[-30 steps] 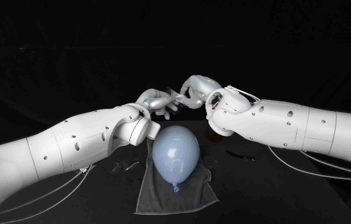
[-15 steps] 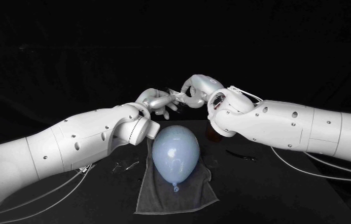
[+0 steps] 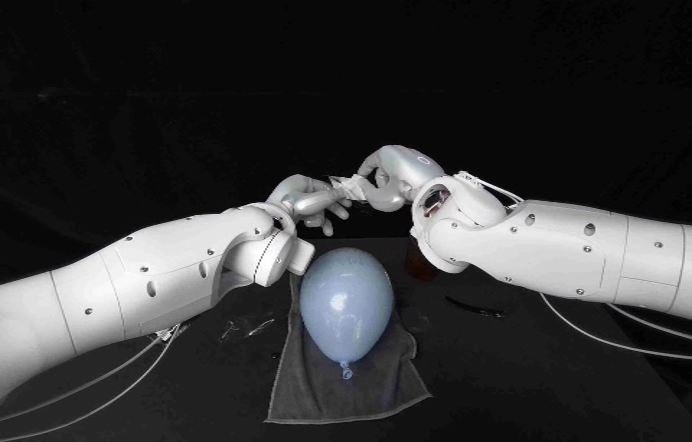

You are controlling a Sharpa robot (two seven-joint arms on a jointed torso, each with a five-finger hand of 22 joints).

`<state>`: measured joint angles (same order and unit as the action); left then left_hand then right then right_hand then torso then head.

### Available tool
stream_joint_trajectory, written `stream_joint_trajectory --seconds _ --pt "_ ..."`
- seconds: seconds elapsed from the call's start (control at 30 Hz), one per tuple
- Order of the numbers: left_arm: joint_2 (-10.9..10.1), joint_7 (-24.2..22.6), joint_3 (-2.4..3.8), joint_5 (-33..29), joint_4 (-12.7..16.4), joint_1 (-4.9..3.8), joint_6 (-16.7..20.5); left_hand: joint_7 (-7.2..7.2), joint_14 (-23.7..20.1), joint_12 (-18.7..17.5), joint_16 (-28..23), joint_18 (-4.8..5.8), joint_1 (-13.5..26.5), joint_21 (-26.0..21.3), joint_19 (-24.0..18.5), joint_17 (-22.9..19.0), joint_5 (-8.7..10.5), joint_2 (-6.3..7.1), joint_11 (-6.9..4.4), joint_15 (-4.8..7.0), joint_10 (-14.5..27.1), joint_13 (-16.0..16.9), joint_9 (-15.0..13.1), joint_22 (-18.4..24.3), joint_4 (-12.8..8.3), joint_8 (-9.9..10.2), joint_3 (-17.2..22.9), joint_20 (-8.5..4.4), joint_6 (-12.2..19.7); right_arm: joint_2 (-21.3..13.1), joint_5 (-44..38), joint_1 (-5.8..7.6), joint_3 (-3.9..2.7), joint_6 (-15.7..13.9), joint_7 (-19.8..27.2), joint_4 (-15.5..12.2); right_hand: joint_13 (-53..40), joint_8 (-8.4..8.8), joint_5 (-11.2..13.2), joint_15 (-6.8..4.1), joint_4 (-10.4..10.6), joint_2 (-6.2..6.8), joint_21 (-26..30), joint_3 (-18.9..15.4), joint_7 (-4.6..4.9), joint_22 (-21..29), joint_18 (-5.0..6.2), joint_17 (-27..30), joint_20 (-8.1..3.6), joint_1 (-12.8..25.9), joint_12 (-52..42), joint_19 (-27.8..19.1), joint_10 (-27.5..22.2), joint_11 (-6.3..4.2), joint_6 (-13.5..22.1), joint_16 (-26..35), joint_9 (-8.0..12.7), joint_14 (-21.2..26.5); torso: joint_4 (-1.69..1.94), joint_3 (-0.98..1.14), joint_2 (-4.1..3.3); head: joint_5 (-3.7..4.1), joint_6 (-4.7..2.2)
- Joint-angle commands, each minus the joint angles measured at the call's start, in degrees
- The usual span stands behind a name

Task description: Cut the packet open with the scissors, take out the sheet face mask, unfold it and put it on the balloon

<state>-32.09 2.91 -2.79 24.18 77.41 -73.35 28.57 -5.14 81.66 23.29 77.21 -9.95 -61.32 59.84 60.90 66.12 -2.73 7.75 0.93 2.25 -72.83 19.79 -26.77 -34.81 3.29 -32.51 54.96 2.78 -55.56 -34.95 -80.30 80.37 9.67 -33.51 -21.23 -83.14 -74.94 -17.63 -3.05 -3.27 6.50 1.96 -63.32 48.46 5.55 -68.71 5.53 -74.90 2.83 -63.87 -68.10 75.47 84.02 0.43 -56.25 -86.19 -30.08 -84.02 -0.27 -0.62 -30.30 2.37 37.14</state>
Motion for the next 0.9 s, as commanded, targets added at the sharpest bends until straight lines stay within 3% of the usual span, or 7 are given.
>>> stream_joint_trajectory --seconds 0.03,0.2,0.67,0.83,0.9 --pt "-0.05 0.36 0.06 0.41 -0.05 -0.09 -0.58 0.03 0.05 0.24 0.35 -0.61 0.19 0.19 -0.28 0.05 -0.17 -0.51 0.06 0.45 -0.46 0.04 -0.10 -0.05 -6.13 -0.24 5.78 -0.02 -0.51 -0.31 -0.73 0.09 -0.06 -1.51 2.22 -0.51 -2.76 1.47 0.28 0.77 1.23 -1.11 0.95 -0.08 0.76 0.63 0.70 -4.86 0.67 0.34 0.58 -0.44 -0.24 1.00 1.43 0.37 0.60 -3.83 -0.02 0.02 -0.02 -0.04 -0.08" --pt "-0.05 0.54 0.06 0.46 -0.07 -0.09 -0.69 0.03 0.05 0.24 0.35 -0.61 0.19 0.19 -0.28 0.05 -0.17 -0.51 0.06 0.45 -0.46 0.04 -0.10 -0.05 -6.13 -0.24 5.78 -0.02 -0.51 -0.62 -0.82 0.11 -0.06 -1.85 2.74 -0.86 -2.68 2.84 0.28 1.20 1.80 -1.25 1.37 -0.28 1.35 0.79 0.74 -4.87 1.02 0.45 0.82 -0.62 -0.47 1.50 2.57 0.38 1.21 -3.82 0.00 0.02 0.00 -0.03 -0.15" --pt "-0.11 1.00 0.06 0.60 -0.06 -0.10 -1.02 0.04 0.11 0.27 0.44 -0.62 0.30 0.31 -0.32 0.20 -0.17 -0.50 0.05 0.47 -0.49 0.06 -0.14 -0.12 -6.31 -0.26 5.92 -0.03 -0.53 -1.43 -0.93 0.14 -0.06 -3.86 5.80 -1.33 -2.72 3.74 0.28 1.41 1.65 -0.37 1.53 -2.55 1.50 0.64 0.79 -4.84 1.34 -0.90 0.83 -0.56 -0.59 1.68 2.16 0.40 1.75 -3.79 0.00 0.02 -0.02 -0.05 -0.19" --pt "-0.09 1.05 0.06 0.61 -0.11 -0.10 -1.05 0.04 0.11 0.27 0.44 -0.62 0.30 0.31 -0.32 0.20 -0.17 -0.50 0.05 0.47 -0.49 0.06 -0.14 -0.12 -6.31 -0.26 5.92 -0.03 -0.53 -1.62 -0.94 0.14 -0.06 -6.81 7.43 -1.13 -3.31 3.47 0.30 1.16 0.89 0.11 1.08 -3.72 1.01 0.12 0.74 -5.70 1.28 -3.13 -0.26 -0.18 -0.27 1.33 0.42 0.01 1.81 -3.99 0.01 0.00 0.00 -0.02 -0.27" --pt "-0.09 1.07 0.06 0.61 -0.12 -0.10 -1.09 0.04 0.11 0.27 0.44 -0.62 0.30 0.31 -0.32 0.20 -0.17 -0.50 0.05 0.47 -0.49 0.06 -0.14 -0.12 -6.31 -0.26 5.92 -0.03 -0.53 -1.69 -0.65 0.14 -0.06 -8.03 8.23 -1.05 -3.62 2.72 0.28 0.73 -0.17 1.23 0.51 -4.76 0.35 -0.44 0.65 -6.17 0.98 -4.98 -0.85 0.24 -0.03 0.76 -1.41 -0.19 1.59 -4.10 0.00 0.01 -0.01 -0.04 -0.32"
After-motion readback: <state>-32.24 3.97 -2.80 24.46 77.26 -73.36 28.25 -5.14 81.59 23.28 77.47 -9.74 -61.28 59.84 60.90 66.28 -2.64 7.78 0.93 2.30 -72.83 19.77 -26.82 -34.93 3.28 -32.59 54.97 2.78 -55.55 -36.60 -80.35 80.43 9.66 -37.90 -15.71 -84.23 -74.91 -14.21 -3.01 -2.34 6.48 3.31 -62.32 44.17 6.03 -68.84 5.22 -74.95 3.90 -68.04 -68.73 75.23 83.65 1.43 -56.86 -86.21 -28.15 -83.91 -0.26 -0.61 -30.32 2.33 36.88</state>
